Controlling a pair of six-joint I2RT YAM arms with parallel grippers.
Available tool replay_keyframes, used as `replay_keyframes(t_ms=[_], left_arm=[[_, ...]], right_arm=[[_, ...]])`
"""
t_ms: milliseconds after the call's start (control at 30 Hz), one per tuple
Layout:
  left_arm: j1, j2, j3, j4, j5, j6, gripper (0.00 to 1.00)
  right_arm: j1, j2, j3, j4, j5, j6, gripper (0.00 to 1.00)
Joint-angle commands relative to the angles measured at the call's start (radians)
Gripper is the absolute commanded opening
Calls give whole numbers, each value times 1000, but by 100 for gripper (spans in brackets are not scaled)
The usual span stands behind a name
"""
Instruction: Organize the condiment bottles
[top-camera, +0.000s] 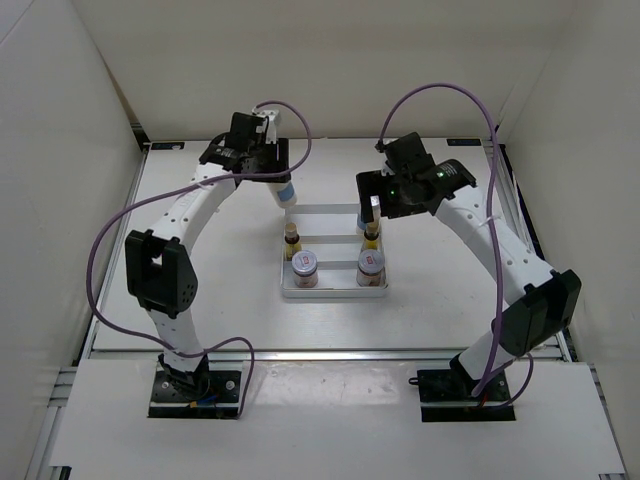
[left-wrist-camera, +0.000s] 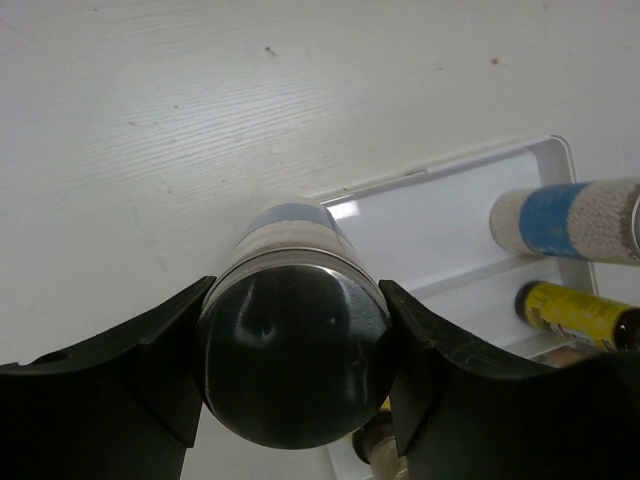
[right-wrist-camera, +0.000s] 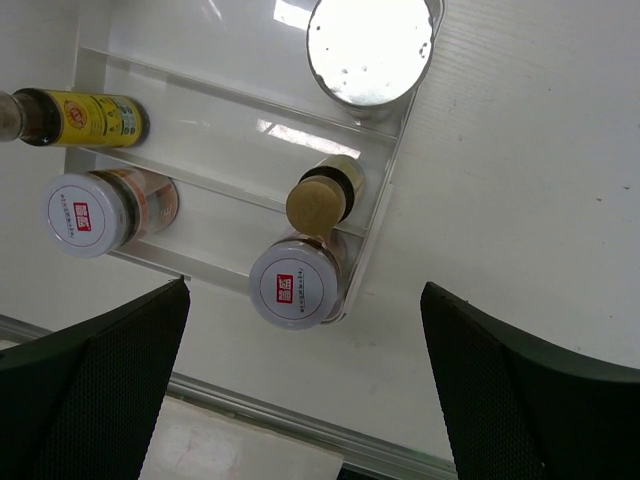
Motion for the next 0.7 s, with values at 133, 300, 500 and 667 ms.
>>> replay_keyframes(t_ms=[133,300,500,667], left_arm=[[-70,-68,-36,32,85,-1,51],[-93,-39,-45,32,76,8,51],[-93,-7,-68,32,85,8,51],[-102,23,-88,32,85,8,51]], right_arm=[[-2,-53,-18,29,-24,19,99],[-2,-62,-18,29,-33,19,99],[-2,-71,-27,29,-24,19,99],[-2,-81,-38,29,-24,28,99]])
